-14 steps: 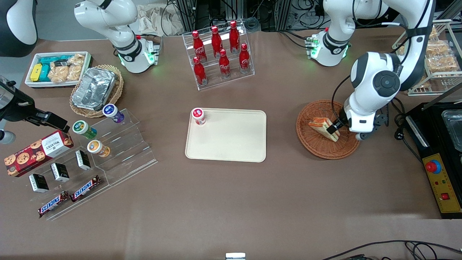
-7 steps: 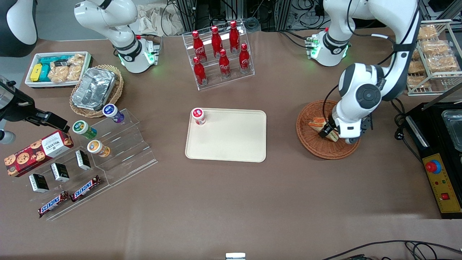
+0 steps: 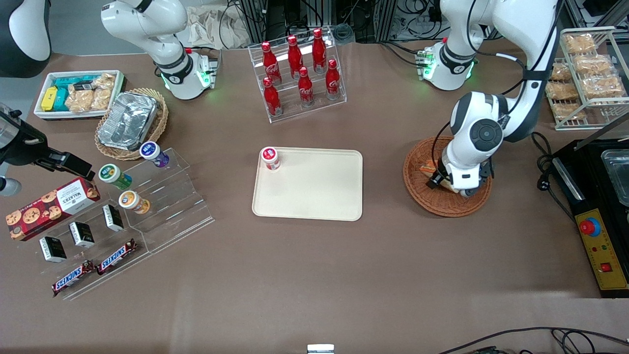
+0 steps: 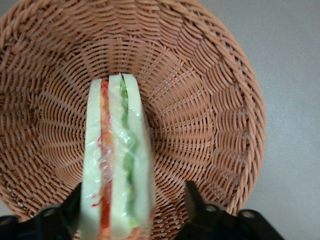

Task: Place sandwich from basket to tray
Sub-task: 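Close the left gripper on the sandwich wedge, then lift the sandwich up out of the basket with the left gripper, then carry the sandwich over the cream tray and lower it down, then open the left gripper and raise it back toward the basket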

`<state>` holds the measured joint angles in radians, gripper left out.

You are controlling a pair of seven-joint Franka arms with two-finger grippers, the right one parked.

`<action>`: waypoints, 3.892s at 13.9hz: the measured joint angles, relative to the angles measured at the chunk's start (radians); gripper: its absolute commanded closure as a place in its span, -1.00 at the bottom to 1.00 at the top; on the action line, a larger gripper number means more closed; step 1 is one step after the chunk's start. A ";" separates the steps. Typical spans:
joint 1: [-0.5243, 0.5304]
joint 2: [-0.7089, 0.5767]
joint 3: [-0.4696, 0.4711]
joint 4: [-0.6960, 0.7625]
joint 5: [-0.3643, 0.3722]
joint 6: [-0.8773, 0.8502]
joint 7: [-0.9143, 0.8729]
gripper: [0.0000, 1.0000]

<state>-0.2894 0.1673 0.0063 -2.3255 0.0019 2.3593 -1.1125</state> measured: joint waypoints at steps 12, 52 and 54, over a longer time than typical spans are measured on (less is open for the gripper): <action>0.021 -0.101 0.017 0.298 -0.003 -0.443 0.115 1.00; -0.256 0.365 -0.200 0.622 -0.010 -0.222 0.563 -0.99; -0.254 0.352 -0.197 0.632 0.017 -0.228 0.551 -0.99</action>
<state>-0.5429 0.5192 -0.1905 -1.6935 0.0192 2.1311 -0.5618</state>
